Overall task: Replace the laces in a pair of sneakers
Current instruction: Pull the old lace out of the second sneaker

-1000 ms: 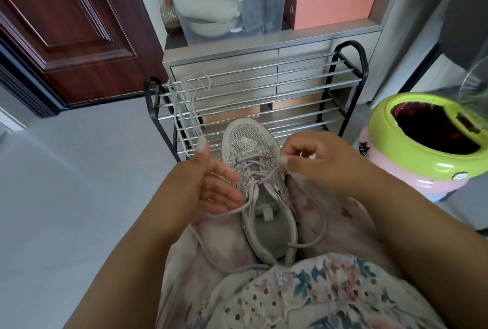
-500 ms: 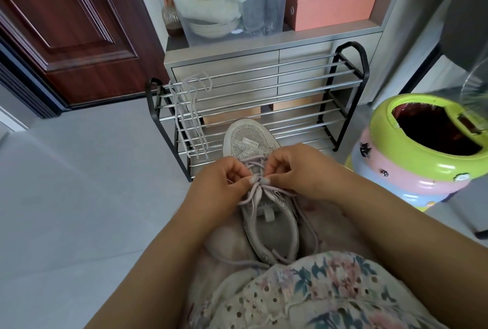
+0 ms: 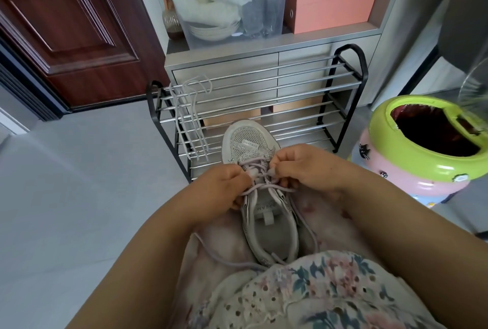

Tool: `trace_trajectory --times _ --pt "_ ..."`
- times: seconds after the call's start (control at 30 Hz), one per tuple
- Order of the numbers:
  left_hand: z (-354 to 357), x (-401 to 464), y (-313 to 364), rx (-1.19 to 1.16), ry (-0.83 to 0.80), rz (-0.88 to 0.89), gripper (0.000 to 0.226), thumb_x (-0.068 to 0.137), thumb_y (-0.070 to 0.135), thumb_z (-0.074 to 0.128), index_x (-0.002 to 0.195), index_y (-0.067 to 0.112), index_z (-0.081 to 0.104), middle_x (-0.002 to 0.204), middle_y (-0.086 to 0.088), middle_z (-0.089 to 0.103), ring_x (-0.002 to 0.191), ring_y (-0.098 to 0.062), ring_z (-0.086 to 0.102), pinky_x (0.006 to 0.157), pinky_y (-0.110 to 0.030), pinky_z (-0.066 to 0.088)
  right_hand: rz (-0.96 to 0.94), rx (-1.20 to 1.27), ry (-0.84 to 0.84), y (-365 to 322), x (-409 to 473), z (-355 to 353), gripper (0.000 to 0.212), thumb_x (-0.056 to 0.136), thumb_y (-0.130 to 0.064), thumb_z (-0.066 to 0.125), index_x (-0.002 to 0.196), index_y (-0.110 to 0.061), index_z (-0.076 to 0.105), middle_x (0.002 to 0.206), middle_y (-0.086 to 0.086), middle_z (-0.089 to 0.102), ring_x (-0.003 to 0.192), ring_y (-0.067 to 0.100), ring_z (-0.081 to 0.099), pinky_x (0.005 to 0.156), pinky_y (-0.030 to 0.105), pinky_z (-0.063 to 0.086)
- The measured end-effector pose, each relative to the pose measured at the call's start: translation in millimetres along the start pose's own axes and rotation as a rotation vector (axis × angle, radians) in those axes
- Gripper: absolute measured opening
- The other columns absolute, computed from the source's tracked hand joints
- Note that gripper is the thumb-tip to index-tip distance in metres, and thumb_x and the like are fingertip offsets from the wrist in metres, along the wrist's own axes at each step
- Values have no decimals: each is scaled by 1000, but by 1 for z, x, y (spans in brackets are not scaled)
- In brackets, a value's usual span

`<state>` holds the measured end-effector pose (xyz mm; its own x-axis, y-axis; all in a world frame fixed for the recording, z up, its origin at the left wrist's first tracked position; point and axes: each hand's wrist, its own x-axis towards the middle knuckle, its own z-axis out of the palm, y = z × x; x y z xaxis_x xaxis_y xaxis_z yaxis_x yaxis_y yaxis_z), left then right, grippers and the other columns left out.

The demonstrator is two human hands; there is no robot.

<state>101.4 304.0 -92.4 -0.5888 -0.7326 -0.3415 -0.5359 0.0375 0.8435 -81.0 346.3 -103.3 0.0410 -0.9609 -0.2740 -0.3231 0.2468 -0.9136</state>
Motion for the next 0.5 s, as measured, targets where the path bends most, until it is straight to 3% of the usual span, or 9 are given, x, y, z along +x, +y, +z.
trace_trajectory --times 0.1,0.2,0.33,0.5 --pt "1 1 -5 -155 4 -21 31 94 34 57 74 9 56 54 5 53 44 -2 48 47 -14 39 -47 47 10 3 -2 -1 17 85 -5 62 70 -11 59 59 1 55 50 5 46 49 14 36" --pt "-3 1 -11 -340 29 3 42 76 44 69 79 2 66 70 -11 62 66 -24 55 70 -35 37 -90 149 59 9 -2 0 21 82 5 62 73 -12 55 54 -3 53 47 4 45 48 13 37" --pt "-7 -1 -10 -644 87 66 26 74 26 67 63 3 61 61 -11 58 62 -24 56 48 -22 44 -109 305 55 8 -2 0 31 82 16 53 83 -14 49 65 6 57 50 12 50 43 16 39" --pt "-9 -4 -11 -741 95 141 25 77 23 59 62 6 48 55 -5 50 69 -19 61 59 -21 52 -153 386 86 8 -2 5 31 84 17 50 80 -13 46 68 3 59 56 13 53 49 17 44"
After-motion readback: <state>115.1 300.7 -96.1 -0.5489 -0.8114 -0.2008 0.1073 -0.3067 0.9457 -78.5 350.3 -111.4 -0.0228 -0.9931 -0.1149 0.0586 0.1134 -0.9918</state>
